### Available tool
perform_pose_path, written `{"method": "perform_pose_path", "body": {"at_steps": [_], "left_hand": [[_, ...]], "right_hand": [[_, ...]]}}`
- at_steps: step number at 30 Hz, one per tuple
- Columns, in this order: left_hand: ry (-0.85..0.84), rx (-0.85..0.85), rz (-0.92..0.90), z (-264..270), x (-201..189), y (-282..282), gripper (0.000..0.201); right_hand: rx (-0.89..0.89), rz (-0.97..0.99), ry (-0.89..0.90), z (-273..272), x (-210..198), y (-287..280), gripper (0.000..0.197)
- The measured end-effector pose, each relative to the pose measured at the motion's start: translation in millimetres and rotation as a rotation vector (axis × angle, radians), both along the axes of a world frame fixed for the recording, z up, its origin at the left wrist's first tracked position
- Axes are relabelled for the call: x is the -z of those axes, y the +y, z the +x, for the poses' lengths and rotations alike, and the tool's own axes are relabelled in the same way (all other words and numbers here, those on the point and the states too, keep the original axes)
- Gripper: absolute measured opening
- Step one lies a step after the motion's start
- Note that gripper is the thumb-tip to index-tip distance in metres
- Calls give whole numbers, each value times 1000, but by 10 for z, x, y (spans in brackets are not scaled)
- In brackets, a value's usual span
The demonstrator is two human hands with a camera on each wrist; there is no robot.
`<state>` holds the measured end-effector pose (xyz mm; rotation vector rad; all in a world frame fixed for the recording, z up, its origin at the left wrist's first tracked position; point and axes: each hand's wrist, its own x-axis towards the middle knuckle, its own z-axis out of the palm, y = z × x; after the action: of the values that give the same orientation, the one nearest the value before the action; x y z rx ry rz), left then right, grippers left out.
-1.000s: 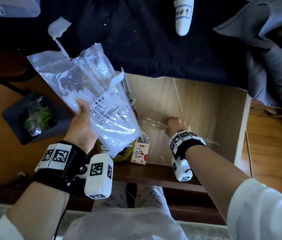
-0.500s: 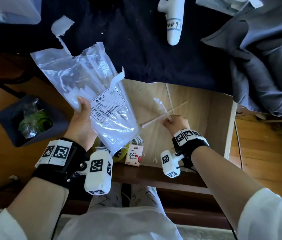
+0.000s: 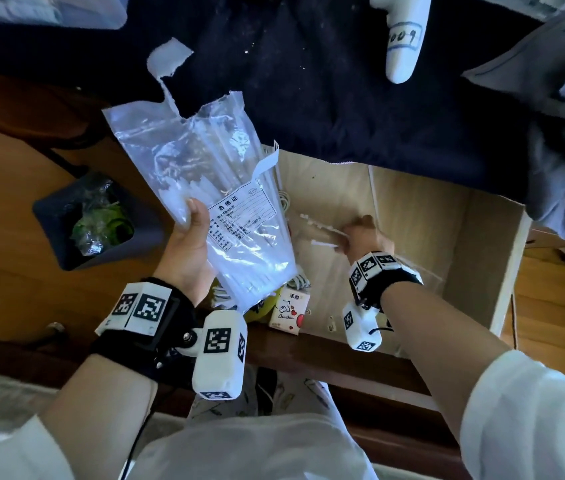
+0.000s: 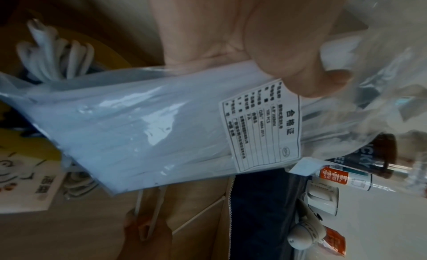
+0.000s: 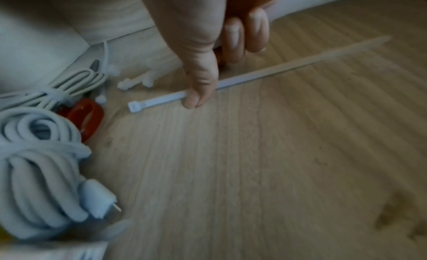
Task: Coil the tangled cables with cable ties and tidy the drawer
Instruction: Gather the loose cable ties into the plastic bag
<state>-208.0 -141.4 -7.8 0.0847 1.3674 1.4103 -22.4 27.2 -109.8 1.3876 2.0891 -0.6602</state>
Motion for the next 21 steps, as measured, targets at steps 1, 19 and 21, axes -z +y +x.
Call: {"method": "perform_pose_path", "body": {"at_steps": [1, 19, 21], "left_hand": [[1, -10, -15, 13, 1, -3, 117], [-8, -8, -11, 52, 28, -58, 113], [6, 6, -10, 73, 12, -74, 111]], "right_hand": [[-44, 18, 1, 10, -11, -16, 28], [515, 98, 155, 403, -106, 371, 24], [518, 87, 143, 396, -38, 380, 23]]}}
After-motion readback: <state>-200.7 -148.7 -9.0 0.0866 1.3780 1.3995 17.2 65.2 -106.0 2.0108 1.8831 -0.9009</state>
